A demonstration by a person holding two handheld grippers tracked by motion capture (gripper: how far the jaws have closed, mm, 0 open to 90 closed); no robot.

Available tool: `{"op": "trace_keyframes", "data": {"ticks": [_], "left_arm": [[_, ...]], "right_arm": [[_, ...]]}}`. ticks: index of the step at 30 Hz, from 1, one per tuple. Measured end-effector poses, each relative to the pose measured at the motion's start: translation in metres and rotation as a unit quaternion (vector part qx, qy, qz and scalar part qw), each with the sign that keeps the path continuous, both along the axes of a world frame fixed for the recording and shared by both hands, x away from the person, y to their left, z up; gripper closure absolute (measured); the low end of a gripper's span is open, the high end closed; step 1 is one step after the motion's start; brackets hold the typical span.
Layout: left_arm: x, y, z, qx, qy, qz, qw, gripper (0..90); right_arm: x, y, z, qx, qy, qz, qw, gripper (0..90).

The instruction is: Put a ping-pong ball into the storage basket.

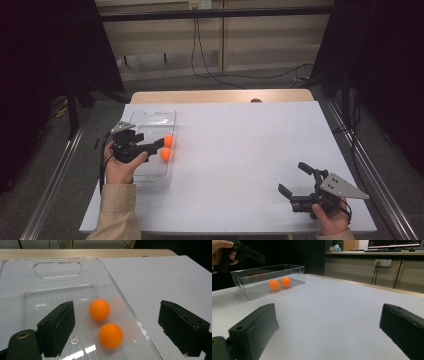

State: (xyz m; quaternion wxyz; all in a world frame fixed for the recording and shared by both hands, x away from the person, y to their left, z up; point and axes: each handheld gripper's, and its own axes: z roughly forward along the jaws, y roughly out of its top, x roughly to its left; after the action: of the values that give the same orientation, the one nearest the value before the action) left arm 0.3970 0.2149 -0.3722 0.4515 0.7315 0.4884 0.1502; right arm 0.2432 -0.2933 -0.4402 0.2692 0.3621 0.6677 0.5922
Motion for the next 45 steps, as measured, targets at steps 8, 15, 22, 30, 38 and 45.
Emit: {"op": "trace_keyframes", "data": {"ticks": [8,15,22,30,38,45], "left_arm": [[-0.012,0.005,0.002,-0.009,-0.020,0.002,0.9998,9.7],[-0.020,0.007,0.000,-0.033,-0.042,0.005,0.9986,6.4],[-0.028,0.010,-0.002,-0.039,-0.062,-0.004,0.9973,4.4],[-0.035,0.014,-0.008,-0.050,-0.074,-0.010,0.9959,3.5],[-0.041,0.016,-0.011,-0.051,-0.084,-0.013,0.9951,3.5],[-0.046,0.018,-0.016,-0.051,-0.096,-0.018,0.9939,3.4]], "right_arm": [[0.000,0.000,0.000,0.000,0.000,-0.001,1.0000,0.7],[0.000,0.000,0.000,-0.001,0.000,-0.001,1.0000,0.8],[0.000,0.001,0.000,0.000,0.000,-0.002,1.0000,0.8],[0.000,0.001,0.000,-0.001,-0.001,-0.002,1.0000,0.8],[0.000,0.001,0.000,0.000,0.000,-0.001,1.0000,0.8],[0.000,0.000,0.000,0.001,0.000,0.000,1.0000,0.8]]}}
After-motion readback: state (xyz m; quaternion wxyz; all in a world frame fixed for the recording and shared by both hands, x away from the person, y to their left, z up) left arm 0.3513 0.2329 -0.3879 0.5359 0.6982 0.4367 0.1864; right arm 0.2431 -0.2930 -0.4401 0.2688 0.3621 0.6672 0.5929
